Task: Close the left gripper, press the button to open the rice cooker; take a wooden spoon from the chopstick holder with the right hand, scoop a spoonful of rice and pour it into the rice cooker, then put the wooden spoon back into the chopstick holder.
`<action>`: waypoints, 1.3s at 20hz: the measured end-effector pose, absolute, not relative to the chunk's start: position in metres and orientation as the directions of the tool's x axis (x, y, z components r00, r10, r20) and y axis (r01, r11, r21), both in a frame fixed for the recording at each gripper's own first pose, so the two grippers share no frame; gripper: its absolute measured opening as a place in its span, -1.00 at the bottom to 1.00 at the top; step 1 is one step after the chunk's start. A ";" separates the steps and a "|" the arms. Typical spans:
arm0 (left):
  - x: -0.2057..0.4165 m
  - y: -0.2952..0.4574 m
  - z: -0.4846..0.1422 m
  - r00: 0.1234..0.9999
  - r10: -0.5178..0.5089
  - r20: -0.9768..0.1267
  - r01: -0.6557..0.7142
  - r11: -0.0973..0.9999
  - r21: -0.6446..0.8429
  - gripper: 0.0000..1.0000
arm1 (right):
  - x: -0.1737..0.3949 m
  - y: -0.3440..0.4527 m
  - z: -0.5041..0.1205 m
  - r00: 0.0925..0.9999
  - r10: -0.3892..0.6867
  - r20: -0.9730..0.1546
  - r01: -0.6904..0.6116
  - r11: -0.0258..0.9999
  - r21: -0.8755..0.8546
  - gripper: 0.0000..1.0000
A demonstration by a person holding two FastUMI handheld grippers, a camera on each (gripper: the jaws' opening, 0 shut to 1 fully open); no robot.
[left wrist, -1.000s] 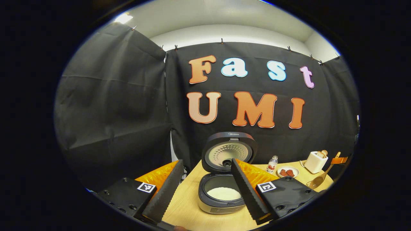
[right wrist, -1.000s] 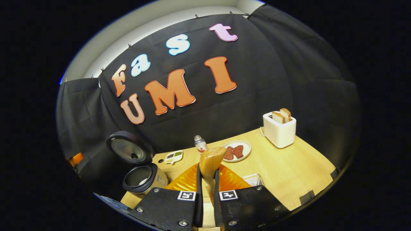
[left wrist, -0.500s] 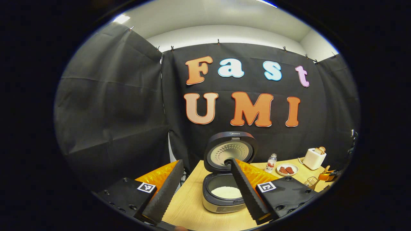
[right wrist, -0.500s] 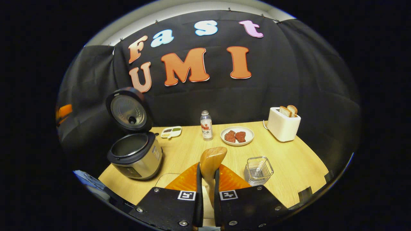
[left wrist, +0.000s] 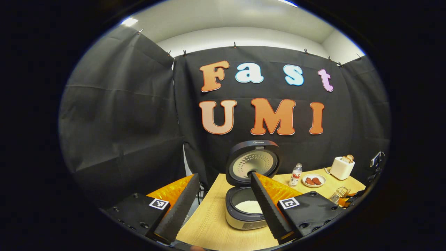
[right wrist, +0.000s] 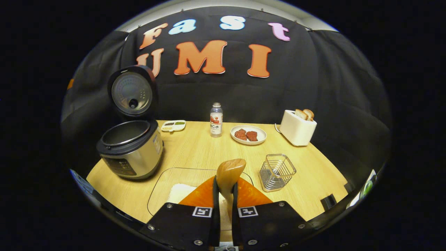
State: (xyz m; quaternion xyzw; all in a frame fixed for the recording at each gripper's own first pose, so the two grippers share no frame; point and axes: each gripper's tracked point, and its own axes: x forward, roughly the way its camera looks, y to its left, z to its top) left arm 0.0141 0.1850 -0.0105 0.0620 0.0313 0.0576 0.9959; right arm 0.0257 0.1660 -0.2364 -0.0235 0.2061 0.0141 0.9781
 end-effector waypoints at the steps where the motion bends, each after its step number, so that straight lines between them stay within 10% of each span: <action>1: 0.016 0.185 -0.014 0.991 0.118 -0.061 -0.110 0.986 0.126 1.00 | 0.024 0.168 -0.240 0.909 0.015 -0.416 -0.018 1.000 -0.004 -0.75; 13: 0.023 0.206 -0.030 0.985 0.134 -0.108 -0.122 0.987 0.107 0.98 | 0.021 0.209 -0.256 0.882 0.154 -0.445 0.105 0.857 0.505 -0.75; 26: 0.031 0.188 -0.026 0.991 0.093 -0.095 -0.082 0.990 0.112 0.98 | 0.022 0.181 -0.279 0.867 0.251 -0.430 0.300 0.426 0.854 -0.75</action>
